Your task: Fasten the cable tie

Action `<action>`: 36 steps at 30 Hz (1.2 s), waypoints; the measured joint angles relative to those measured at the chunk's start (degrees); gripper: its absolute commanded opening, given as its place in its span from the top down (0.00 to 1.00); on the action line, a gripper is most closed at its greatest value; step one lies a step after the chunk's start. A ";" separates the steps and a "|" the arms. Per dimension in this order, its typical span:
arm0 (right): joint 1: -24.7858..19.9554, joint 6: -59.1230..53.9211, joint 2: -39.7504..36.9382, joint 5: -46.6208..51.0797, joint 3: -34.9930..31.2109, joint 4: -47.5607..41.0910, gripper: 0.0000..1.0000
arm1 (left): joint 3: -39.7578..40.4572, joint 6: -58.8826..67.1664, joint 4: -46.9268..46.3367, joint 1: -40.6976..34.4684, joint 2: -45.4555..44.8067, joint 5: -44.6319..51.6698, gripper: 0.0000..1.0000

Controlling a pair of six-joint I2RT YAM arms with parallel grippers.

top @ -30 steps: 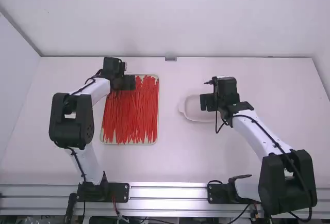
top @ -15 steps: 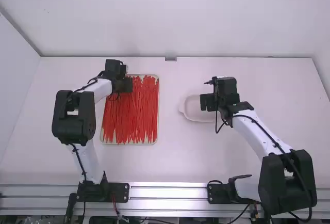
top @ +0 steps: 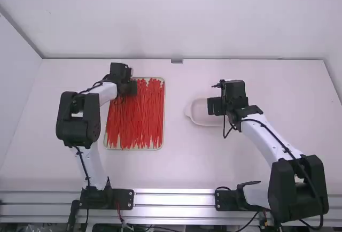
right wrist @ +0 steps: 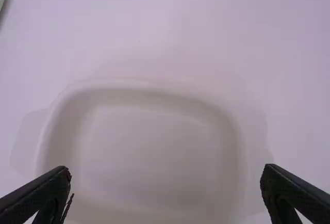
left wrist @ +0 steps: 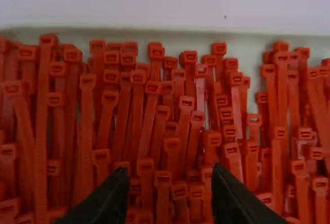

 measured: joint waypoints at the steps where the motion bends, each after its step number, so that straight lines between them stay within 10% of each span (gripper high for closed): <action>1: 0.00 0.04 0.02 0.02 -0.02 -0.17 0.02 | 0.00 -0.20 -0.09 0.00 0.63 0.00 0.64; 36: 0.00 -0.52 0.02 0.00 -0.02 -0.09 0.02 | -0.02 -3.19 1.68 0.00 1.40 0.00 0.65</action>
